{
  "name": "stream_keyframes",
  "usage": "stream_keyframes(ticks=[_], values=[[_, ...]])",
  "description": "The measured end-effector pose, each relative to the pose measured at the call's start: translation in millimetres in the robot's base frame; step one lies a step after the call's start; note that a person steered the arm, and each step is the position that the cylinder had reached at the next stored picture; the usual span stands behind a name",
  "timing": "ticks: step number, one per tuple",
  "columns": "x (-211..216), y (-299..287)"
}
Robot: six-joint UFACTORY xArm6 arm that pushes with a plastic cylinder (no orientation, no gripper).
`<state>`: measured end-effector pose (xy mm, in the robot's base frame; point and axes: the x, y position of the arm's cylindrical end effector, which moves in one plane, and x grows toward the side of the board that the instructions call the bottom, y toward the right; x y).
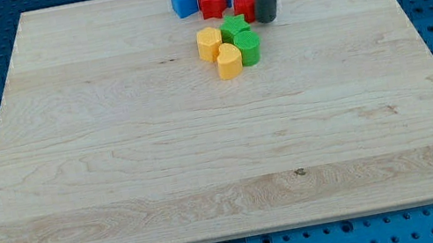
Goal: Point at the green circle
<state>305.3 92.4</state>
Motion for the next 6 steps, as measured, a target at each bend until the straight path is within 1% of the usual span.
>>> stream_keyframes(ticks=[2,3,4,5,6], values=[[0,-24],[11,6],[53,34],[108,31],[126,5]])
